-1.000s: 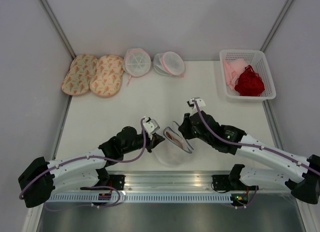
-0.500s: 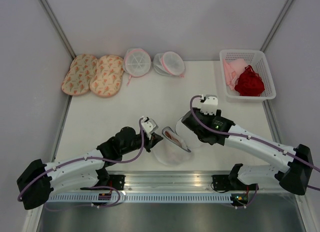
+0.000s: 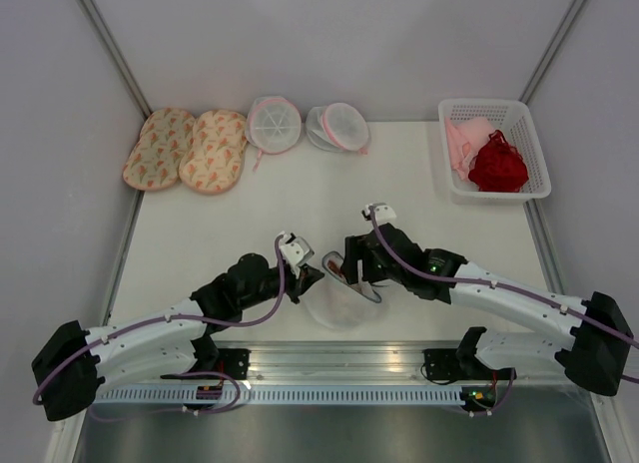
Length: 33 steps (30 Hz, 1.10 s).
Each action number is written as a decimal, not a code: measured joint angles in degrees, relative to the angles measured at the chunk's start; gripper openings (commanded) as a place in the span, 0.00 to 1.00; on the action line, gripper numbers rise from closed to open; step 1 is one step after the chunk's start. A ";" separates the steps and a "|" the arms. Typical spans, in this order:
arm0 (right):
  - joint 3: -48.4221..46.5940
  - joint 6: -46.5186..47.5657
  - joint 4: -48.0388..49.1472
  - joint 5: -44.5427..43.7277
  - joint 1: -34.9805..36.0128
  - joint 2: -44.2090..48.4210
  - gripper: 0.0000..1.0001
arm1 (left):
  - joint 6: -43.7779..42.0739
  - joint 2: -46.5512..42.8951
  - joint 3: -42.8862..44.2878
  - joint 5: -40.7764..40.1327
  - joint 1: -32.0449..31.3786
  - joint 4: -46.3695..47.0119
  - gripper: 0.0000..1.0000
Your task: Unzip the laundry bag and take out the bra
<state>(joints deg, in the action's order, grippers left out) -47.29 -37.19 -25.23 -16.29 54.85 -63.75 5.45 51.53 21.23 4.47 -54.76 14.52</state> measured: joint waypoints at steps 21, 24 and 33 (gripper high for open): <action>8.81 -1.95 21.77 28.52 3.63 -12.70 0.22 | 0.00 -1.66 0.00 -1.60 0.00 -0.83 0.02; 8.72 -2.43 21.81 28.33 5.14 -14.60 0.00 | 0.00 -1.66 0.00 -1.90 0.00 -0.85 0.02; 4.98 -0.17 13.38 19.91 5.97 -9.94 0.01 | 0.00 -2.40 0.00 -2.89 0.00 -1.25 0.02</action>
<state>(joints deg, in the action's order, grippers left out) -42.30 -37.36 -11.86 3.62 60.82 -73.69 5.45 49.12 21.23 1.58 -54.76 13.28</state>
